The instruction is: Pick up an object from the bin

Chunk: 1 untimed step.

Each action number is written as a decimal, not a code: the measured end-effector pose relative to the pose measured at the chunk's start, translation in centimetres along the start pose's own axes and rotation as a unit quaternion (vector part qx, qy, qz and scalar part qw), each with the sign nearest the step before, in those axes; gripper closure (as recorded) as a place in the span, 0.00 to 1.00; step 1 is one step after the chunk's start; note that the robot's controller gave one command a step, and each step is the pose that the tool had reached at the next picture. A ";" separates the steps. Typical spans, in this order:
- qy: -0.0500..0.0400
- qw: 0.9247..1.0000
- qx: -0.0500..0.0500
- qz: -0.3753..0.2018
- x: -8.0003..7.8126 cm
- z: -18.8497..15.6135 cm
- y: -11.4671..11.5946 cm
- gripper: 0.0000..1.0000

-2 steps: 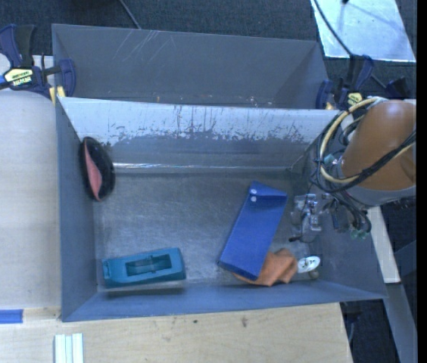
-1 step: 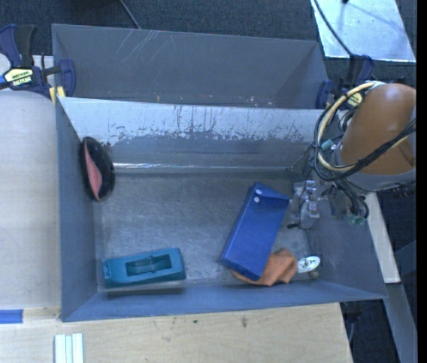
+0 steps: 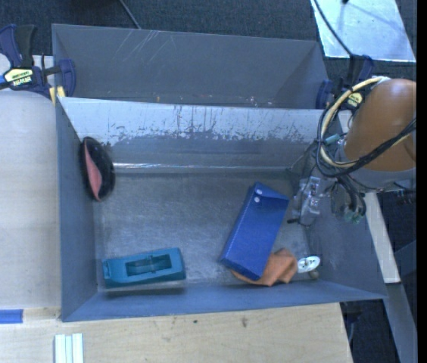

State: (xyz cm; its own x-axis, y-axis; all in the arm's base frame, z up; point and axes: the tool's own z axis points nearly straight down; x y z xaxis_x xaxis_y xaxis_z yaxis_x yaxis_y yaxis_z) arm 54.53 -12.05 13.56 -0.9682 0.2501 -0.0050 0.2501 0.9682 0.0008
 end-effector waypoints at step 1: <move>-0.002 0.998 0.001 0.067 -4.6 -4.1 0.3 0.00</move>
Offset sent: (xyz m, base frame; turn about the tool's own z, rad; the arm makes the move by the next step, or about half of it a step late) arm 0.0000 0.0000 0.0000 0.0000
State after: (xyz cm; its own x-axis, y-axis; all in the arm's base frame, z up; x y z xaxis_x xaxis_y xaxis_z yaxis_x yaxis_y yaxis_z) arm 59.06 -12.90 17.68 -0.9258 0.3780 -0.0083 0.3780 0.9258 0.0007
